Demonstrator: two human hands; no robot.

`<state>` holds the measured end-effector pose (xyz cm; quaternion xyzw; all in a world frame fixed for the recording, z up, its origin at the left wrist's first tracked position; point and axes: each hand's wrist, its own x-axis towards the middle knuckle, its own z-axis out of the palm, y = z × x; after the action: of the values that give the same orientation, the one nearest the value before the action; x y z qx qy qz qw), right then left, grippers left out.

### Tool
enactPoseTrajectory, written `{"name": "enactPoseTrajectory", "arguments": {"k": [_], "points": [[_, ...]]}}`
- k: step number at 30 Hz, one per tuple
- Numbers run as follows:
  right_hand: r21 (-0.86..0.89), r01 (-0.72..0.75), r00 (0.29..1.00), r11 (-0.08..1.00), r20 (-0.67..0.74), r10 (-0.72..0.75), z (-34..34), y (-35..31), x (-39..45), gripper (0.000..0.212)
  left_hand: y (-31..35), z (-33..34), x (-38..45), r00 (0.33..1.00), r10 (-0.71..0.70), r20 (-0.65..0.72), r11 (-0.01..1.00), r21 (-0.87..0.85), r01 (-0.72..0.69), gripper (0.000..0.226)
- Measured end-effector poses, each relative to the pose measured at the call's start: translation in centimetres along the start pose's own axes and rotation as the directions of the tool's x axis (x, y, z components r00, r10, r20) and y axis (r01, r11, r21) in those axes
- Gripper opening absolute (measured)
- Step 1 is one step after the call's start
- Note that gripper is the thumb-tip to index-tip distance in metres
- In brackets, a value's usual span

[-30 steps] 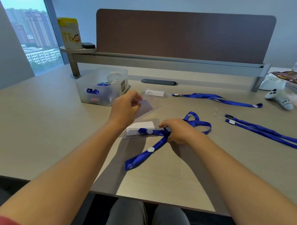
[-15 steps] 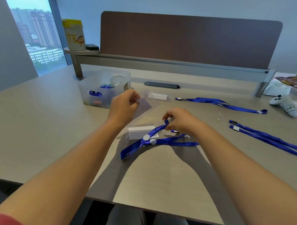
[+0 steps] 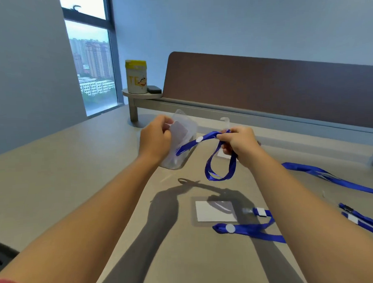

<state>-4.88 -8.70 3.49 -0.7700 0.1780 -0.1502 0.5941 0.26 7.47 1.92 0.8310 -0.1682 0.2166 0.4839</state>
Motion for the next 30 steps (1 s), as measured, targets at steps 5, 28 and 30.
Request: {"name": "enactPoseTrajectory", "arguments": {"k": [5, 28, 30], "points": [[-0.020, 0.059, 0.991, 0.998, -0.118, -0.061, 4.3, -2.1, 4.5, 0.010, -2.0, -1.5, 4.0, 0.998, -0.037, -0.054, 0.999, 0.005, 0.038, 0.024], [-0.744, 0.351, 0.934, 0.569, 0.321, -0.157, 13.9, -1.7, 10.8, 0.039, -8.4, -3.9, 9.1, 0.999, 0.024, -0.047, 0.992, 0.122, -0.018, 0.025], [-0.739, 0.352, 0.936, 0.575, 0.290, -0.200, 12.4, -1.9, 9.5, 0.035, -7.5, -3.7, 8.3, 0.998, 0.057, -0.026, 0.992, 0.116, -0.053, 0.024]]}}
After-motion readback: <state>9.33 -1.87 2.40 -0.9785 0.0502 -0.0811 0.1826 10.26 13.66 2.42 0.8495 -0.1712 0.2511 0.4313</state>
